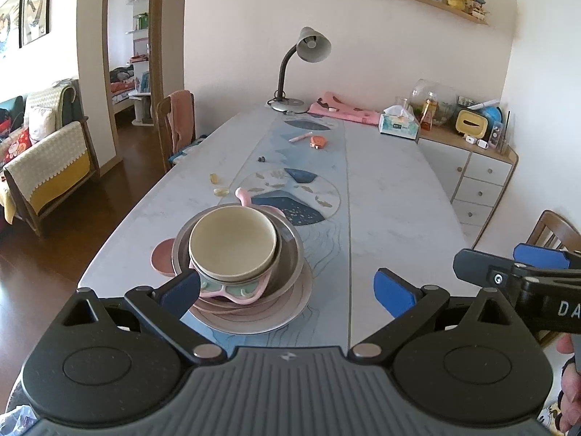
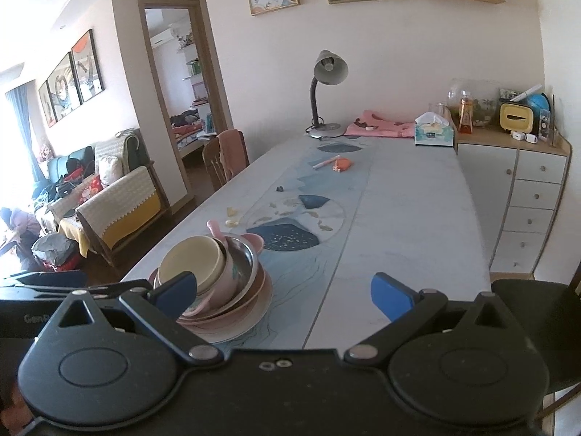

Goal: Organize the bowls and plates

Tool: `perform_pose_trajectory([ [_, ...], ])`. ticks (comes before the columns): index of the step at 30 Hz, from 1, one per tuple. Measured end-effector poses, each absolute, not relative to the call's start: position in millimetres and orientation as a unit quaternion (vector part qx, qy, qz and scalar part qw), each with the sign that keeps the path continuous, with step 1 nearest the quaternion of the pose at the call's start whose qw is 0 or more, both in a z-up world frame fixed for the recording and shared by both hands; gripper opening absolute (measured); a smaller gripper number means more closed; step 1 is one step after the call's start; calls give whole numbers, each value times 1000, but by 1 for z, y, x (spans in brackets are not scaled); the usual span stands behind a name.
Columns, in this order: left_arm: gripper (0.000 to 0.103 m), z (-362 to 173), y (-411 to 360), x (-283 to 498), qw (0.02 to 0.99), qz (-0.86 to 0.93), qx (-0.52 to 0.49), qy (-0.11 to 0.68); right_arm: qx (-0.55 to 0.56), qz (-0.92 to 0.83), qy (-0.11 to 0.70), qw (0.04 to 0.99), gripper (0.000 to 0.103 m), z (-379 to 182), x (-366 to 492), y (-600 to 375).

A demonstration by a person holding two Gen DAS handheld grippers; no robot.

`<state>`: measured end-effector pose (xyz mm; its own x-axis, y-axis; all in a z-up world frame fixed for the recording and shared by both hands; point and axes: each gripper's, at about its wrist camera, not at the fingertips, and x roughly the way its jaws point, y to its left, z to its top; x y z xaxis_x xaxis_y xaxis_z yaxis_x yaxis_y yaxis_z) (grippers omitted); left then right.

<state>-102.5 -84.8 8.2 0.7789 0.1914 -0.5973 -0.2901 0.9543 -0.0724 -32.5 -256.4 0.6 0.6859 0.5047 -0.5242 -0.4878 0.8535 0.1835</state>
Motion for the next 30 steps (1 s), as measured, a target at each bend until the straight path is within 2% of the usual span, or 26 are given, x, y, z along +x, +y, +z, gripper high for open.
perform_pose_trajectory([
  [30,102,6,-88,-103,942,110,-78,306,28,250,301,920,103,-6,-32,-265],
])
